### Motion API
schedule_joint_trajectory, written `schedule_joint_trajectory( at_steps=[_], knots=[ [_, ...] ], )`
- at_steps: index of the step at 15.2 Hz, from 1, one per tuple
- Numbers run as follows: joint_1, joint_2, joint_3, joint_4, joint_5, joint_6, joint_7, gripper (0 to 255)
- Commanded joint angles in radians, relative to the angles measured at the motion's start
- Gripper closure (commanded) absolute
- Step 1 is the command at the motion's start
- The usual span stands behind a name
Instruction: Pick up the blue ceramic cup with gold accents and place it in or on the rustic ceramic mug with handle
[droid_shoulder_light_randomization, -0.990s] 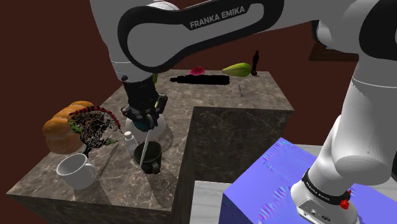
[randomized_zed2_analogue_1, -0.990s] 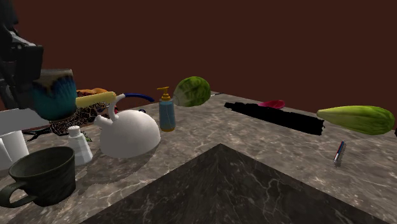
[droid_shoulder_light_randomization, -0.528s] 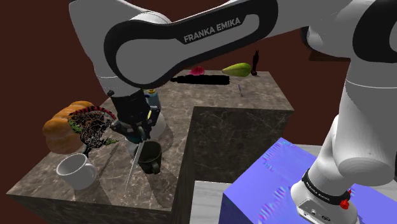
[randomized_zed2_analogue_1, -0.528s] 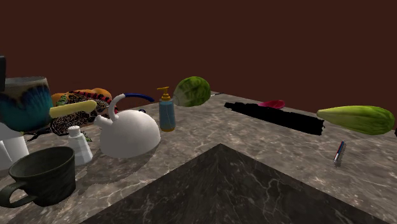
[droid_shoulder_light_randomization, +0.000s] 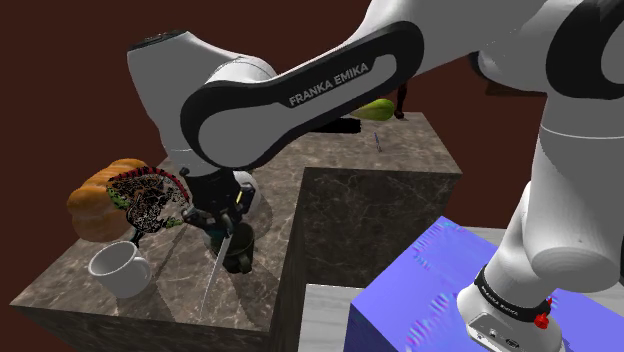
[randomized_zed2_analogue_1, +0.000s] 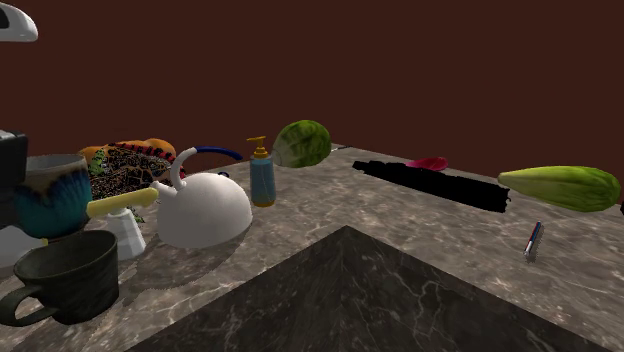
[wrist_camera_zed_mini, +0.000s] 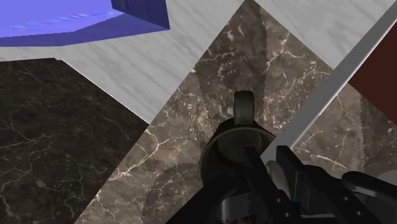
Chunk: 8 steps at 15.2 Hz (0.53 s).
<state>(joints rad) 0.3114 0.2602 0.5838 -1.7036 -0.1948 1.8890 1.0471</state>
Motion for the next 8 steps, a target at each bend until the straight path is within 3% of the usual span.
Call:
schedule_joint_trajectory(
  at_steps=[1, 8],
  knots=[
    [0.001, 0.004, -0.001, -0.022, -0.004, 0.027, 0.005, 255],
    [0.001, 0.010, -0.003, -0.038, -0.009, 0.047, 0.009, 255]
  ],
)
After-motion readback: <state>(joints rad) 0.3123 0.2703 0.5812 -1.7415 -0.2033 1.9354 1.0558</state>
